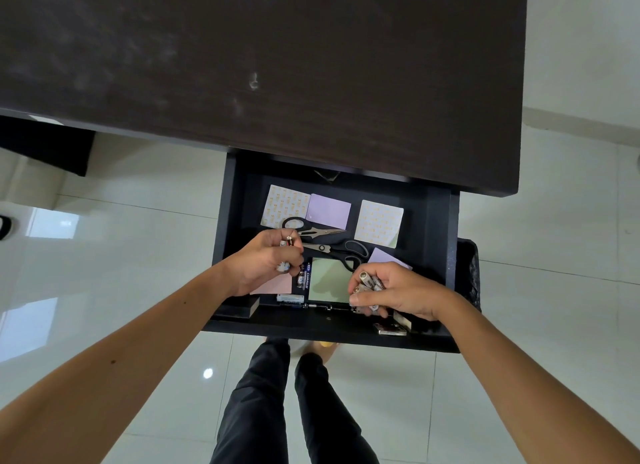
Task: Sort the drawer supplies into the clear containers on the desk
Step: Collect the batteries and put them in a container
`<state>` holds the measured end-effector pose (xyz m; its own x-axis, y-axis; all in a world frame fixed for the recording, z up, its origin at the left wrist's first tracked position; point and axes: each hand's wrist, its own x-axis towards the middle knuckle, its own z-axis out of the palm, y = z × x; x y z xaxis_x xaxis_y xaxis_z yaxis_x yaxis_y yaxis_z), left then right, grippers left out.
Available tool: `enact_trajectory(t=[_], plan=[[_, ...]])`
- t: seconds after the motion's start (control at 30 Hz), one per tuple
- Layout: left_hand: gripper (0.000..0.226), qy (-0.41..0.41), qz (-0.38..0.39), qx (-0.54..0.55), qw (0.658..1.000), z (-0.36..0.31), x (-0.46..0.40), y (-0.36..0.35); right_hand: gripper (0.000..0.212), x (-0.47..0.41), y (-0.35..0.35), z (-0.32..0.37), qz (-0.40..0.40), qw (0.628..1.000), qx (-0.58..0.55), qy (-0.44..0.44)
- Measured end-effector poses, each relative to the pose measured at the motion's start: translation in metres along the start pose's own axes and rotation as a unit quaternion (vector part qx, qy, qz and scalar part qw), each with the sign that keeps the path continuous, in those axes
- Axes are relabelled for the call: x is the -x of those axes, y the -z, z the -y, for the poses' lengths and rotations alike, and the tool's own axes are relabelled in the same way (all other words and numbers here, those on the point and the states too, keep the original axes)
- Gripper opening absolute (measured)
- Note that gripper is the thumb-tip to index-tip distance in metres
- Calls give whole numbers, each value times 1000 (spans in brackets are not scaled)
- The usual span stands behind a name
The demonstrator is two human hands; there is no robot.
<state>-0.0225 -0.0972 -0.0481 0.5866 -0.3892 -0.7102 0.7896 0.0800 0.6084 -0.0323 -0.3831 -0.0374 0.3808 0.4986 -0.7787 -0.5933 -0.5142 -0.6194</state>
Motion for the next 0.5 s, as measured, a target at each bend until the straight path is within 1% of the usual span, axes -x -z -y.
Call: enact_trajectory(t=[0.07,0.13,0.2,0.27,0.37,0.43,0.5], plan=[[18,4,9,16,1000,1,0,0,14,1,1,1,-13,1000,0,3],[20,2,15,-3,1000,2,0,0,17,2,2,2,-25,1000,10,1],[26,0,14,-36,999,2,2,0,14,3,4,2,-38,999,38,0],[22,-5,12,-72,997,3,3,-1,12,4,5,1,-71,993,95,5],[9,-8,12,-120,993,4,5,-2,17,2,4,-3,-132,975,176,10],[15,-11,6,-151,988,6,5,-2,19,0,1,-7,-151,955,254,11],[16,-23,-3,-193,981,7,5,-2,30,-2,-1,-11,-147,923,357,12]])
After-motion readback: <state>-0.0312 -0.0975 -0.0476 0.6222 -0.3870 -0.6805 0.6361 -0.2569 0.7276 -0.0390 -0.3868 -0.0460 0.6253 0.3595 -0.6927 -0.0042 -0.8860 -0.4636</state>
